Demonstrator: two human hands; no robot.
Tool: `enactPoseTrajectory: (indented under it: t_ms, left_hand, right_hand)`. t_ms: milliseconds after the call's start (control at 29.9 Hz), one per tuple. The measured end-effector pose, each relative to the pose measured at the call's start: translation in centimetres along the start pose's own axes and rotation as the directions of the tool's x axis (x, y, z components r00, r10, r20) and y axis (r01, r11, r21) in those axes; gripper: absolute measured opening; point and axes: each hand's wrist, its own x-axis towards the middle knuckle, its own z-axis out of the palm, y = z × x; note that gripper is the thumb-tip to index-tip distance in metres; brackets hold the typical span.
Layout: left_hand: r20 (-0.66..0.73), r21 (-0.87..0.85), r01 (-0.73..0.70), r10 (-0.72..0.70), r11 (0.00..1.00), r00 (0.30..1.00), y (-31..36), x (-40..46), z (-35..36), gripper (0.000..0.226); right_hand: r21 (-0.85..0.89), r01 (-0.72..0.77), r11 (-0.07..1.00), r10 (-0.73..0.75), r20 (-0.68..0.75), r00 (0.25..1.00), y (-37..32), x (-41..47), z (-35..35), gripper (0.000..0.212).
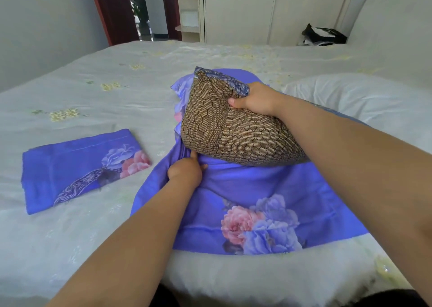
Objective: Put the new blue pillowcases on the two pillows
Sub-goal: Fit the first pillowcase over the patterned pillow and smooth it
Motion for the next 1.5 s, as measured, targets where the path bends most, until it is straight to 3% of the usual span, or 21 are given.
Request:
enactPoseTrajectory:
  t_ms: [134, 267, 334, 401, 534, 634, 701, 735, 768, 835, 902, 968, 1068, 1169, 1235, 1302, 1369, 1436, 1503]
  left_hand:
    - [-0.029, 0.085, -0.054, 0.056, 0.995, 0.998, 0.7, -1.3, -0.2, 0.041]
    - [-0.088, 0.163, -0.167, 0.183, 0.972, 0.979, 3.8, -4.6, -1.2, 0.041]
    - [-0.116, 0.043, -0.249, 0.252, 0.968, 0.961, 6.0, -6.6, -1.7, 0.041]
    - [-0.104, -0.187, -0.270, 0.254, 0.945, 0.962, 7.8, -7.7, -2.5, 0.037]
    - [-0.057, -0.665, -0.238, 0.270, 0.708, 0.961, 10.3, -6.9, -3.9, 0.026]
    - [0.020, -0.805, -0.187, 0.340, 0.563, 0.940, 10.1, -6.1, -4.1, 0.022]
    - [0.007, -0.704, -0.279, 0.399, 0.653, 0.917, 8.4, -6.0, -4.6, 0.025]
    - [-0.025, -0.569, -0.360, 0.422, 0.739, 0.906, 7.2, -6.0, -5.0, 0.028]
    - [-0.056, -0.373, -0.418, 0.430, 0.828, 0.901, 5.7, -5.9, -5.4, 0.029]
    - [-0.127, 0.043, -0.390, 0.392, 0.920, 0.911, 1.8, -5.5, -6.2, 0.021]
    - [-0.243, 0.291, -0.324, 0.398, 0.900, 0.885, -1.6, -5.0, -6.8, 0.018]
    - [-0.376, 0.402, -0.407, 0.553, 0.820, 0.743, -3.4, -4.3, -7.0, 0.015]
    - [-0.556, 0.390, -0.552, 0.667, 0.737, 0.496, -2.2, -3.0, -7.8, 0.019]
    - [-0.658, 0.338, -0.606, 0.641, 0.720, 0.394, 1.0, -2.0, -9.0, 0.015]
    - [-0.655, 0.285, -0.623, 0.622, 0.728, 0.428, 2.3, -0.9, -9.6, 0.016]
    - [-0.629, 0.267, -0.635, 0.630, 0.725, 0.455, 3.0, 0.0, -9.8, 0.044]
    - [-0.605, 0.252, -0.653, 0.643, 0.714, 0.470, 3.4, 0.7, -9.7, 0.057]
    - [-0.602, 0.214, -0.651, 0.623, 0.729, 0.500, 3.1, 1.1, -9.0, 0.058]
    - [-0.540, 0.143, -0.626, 0.591, 0.767, 0.600, 3.0, 0.9, -8.8, 0.057]
  right_hand:
    - [0.024, -0.015, 1.000, 0.015, 0.005, 1.000, 0.1, 0.3, -0.5, 0.054]
    - [0.076, -0.006, 0.997, 0.005, 0.004, 1.000, 0.0, 0.3, -1.2, 0.050]
    - [0.084, 0.004, 0.996, -0.003, -0.015, 1.000, -0.3, 0.2, -0.9, 0.050]
    - [0.095, 0.012, 0.995, -0.007, -0.046, 0.999, -0.6, 0.2, -0.3, 0.049]
    - [0.104, -0.009, 0.995, 0.021, -0.107, 0.994, -0.7, 0.3, 0.9, 0.032]
    - [0.031, 0.017, 0.999, -0.013, -0.131, 0.991, -0.3, 0.4, 2.2, 0.032]
    - [-0.065, 0.050, 0.997, -0.059, -0.139, 0.989, 0.3, 0.4, 2.9, 0.036]
    - [-0.100, 0.062, 0.993, -0.075, -0.138, 0.988, 0.6, 0.3, 3.2, 0.039]
    - [-0.113, 0.067, 0.991, -0.082, -0.134, 0.988, 0.9, 0.2, 3.4, 0.042]
    - [-0.113, 0.062, 0.992, -0.077, -0.129, 0.989, 1.5, 0.0, 4.2, 0.046]
    - [-0.127, 0.040, 0.991, -0.056, -0.122, 0.991, 2.0, -0.3, 4.9, 0.049]
    - [-0.137, -0.004, 0.991, -0.010, -0.105, 0.994, 2.0, -0.4, 5.2, 0.050]
    - [-0.194, -0.030, 0.981, 0.012, -0.094, 0.995, 1.7, -0.2, 5.0, 0.042]
    - [-0.308, 0.016, 0.951, -0.035, -0.056, 0.998, 1.9, -0.4, 5.5, 0.032]
    - [-0.368, 0.039, 0.929, -0.051, -0.023, 0.998, 2.1, -1.0, 5.8, 0.031]
    - [-0.416, 0.066, 0.907, -0.073, -0.001, 0.997, 2.4, -1.7, 6.2, 0.032]
    - [-0.434, 0.097, 0.896, -0.103, 0.010, 0.995, 3.0, -1.9, 6.5, 0.031]
    - [-0.391, 0.108, 0.914, -0.111, 0.017, 0.994, 3.4, -2.4, 6.4, 0.028]
    - [-0.270, 0.110, 0.956, -0.099, 0.056, 0.994, 4.0, -3.0, 6.1, 0.025]
